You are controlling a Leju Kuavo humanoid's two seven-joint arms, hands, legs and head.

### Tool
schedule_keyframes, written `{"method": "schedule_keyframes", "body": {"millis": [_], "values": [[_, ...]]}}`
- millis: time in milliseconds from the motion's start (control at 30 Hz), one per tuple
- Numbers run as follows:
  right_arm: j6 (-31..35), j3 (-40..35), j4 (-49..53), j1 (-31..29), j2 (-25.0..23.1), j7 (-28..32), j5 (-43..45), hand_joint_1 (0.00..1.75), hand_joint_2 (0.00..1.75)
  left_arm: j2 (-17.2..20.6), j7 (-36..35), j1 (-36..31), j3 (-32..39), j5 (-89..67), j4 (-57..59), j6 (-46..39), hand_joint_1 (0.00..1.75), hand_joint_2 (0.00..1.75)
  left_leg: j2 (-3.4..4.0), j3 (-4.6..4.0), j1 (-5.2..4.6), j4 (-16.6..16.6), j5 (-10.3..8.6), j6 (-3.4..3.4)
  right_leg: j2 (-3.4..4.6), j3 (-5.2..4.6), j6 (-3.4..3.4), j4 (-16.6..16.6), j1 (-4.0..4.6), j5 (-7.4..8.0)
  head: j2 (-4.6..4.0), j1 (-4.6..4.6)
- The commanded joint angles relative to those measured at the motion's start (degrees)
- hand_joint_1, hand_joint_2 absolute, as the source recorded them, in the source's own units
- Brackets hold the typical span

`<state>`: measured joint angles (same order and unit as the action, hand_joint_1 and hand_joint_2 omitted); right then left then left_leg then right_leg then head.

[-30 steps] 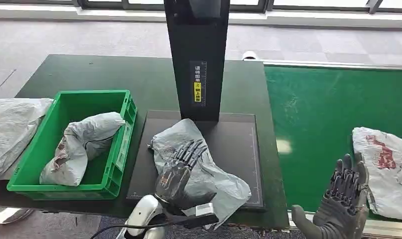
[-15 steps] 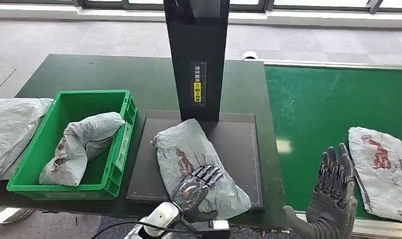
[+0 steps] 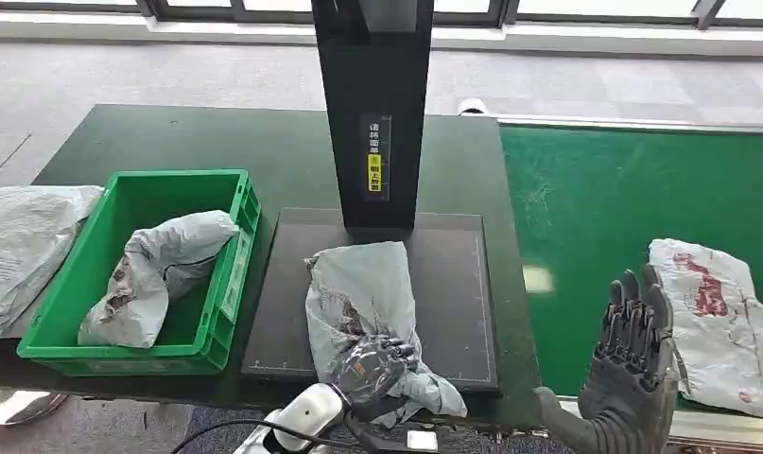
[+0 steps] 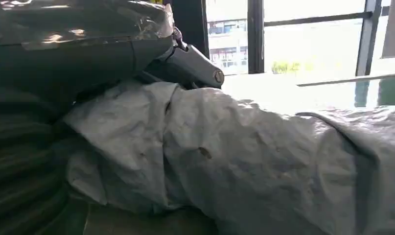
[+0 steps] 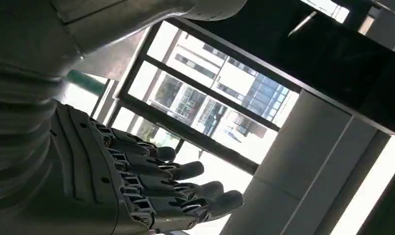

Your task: Moved the parcel from conveyor to table for the left to box.

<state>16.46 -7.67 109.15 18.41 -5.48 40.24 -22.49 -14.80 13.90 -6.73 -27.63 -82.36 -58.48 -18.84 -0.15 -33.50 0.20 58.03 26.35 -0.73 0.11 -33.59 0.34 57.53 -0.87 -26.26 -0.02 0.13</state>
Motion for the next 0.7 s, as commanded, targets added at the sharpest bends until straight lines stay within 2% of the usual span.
{"method": "schedule_keyframes", "body": {"millis": [33,300,433,500,567,633,700], "values": [[-0.2,3.8,1.2,0.9,-2.1,-0.2,-0.2,0.0,1.75,-1.0,-0.5,3.7,-1.3,0.5,-7.0,-4.1,1.75,1.75,0.0,-0.08,0.01,0.0,-0.06,0.07,-0.03,-0.05,0.02,0.0,0.02,0.08,0.02,0.0],[0.8,3.9,3.0,2.7,-2.5,-0.2,-0.5,0.0,1.75,1.0,2.5,9.2,-0.6,4.9,-27.0,-15.6,1.75,1.75,0.05,0.01,0.01,0.0,-0.07,0.1,0.02,0.05,0.01,0.0,0.01,0.04,0.02,0.0],[0.9,3.8,2.9,2.7,-2.5,-0.2,-0.5,0.0,1.75,1.3,2.6,9.5,-0.5,5.0,-28.3,-15.3,1.75,1.75,0.08,0.08,0.01,0.0,0.02,0.07,0.06,0.12,-0.02,-0.1,0.02,-0.02,0.02,0.0],[1.0,3.7,2.5,2.5,-2.3,-0.2,-0.3,0.0,1.75,1.3,3.5,10.1,0.1,5.7,-29.7,-19.6,1.75,1.75,0.06,0.1,0.01,-0.1,0.06,0.07,0.03,0.17,-0.02,-0.1,0.02,-0.08,0.02,0.0],[1.6,3.2,1.8,2.4,-1.6,-0.2,0.1,0.0,1.75,0.6,4.8,11.5,2.0,4.1,-35.6,-21.2,1.75,1.75,0.1,0.05,0.01,0.0,0.07,0.07,0.06,0.12,-0.01,-0.1,0.01,-0.11,0.02,0.0],[2.6,2.1,0.7,1.9,-0.3,-0.2,0.9,0.0,1.75,-1.5,8.5,13.6,5.3,1.8,-42.7,-21.2,1.75,1.75,0.18,0.11,0.02,-0.1,0.13,0.08,0.14,0.15,-0.02,-0.1,0.03,-0.11,0.02,0.0],[3.0,1.9,0.3,1.6,0.1,-0.2,1.2,0.0,1.75,-2.0,9.1,14.0,6.1,0.6,-45.1,-21.2,1.75,1.75,0.19,-0.04,0.05,0.0,0.15,0.08,0.15,0.03,0.0,0.0,0.05,-0.11,0.02,0.0]]}}
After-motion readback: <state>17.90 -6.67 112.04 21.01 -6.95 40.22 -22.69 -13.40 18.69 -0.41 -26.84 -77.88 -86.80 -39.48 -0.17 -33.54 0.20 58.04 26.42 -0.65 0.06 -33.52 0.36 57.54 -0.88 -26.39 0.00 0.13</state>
